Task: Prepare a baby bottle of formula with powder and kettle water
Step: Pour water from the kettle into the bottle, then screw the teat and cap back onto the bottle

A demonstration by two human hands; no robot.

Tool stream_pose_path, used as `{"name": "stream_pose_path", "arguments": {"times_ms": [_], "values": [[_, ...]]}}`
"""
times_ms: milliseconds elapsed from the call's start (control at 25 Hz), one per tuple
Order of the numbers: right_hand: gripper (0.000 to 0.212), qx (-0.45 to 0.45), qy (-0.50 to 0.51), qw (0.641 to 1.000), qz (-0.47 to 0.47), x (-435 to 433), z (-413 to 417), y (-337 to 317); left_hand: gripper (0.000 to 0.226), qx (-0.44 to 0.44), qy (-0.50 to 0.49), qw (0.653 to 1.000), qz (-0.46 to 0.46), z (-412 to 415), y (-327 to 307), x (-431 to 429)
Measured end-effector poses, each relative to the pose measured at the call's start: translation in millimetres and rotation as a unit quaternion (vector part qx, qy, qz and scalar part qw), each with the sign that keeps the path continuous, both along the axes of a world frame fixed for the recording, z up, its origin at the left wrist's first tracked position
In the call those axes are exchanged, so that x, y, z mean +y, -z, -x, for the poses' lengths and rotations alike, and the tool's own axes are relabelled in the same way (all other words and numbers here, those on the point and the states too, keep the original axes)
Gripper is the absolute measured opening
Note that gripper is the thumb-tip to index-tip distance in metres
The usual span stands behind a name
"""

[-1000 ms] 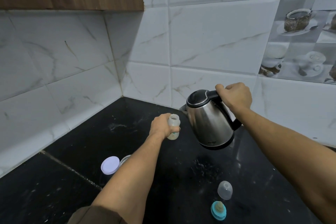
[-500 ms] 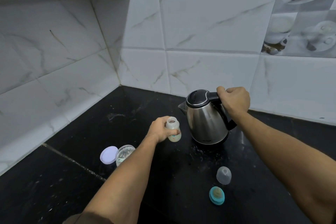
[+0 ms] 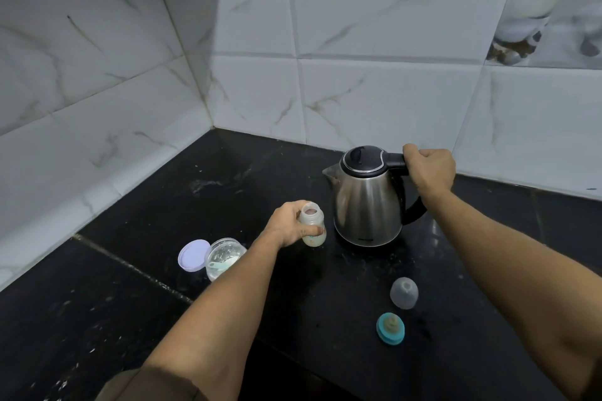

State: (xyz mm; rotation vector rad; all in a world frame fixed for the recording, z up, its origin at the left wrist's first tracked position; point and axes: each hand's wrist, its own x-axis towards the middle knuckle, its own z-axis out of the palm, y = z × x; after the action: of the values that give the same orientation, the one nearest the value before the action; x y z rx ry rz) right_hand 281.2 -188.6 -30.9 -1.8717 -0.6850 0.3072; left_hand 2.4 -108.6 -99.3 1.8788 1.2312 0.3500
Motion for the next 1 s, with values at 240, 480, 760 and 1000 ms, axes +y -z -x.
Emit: {"name": "stream_pose_path", "arguments": {"times_ms": [240,480,760,1000], "values": [[0.035,0.042,-0.001,0.999,-0.011,-1.7,-14.2,9.9,0.043,0.002,0.005,1.000,0.003,8.0,6.1,1.8],[0.036,0.012,-0.020,0.999,0.038,-7.6,-11.8,0.2,0.042,0.006,0.010,1.000,-0.005,11.9,5.4,-3.0],[0.030,-0.129,0.016,0.991,0.039,-20.6,33.2,-7.7,0.044,-0.004,0.033,0.999,-0.023,16.0,-6.1,-22.0],[0.023,-0.235,-0.006,0.972,0.025,-49.0,68.9,-11.2,0.045,0.002,0.029,0.998,-0.051,24.2,-9.4,-43.4]]}}
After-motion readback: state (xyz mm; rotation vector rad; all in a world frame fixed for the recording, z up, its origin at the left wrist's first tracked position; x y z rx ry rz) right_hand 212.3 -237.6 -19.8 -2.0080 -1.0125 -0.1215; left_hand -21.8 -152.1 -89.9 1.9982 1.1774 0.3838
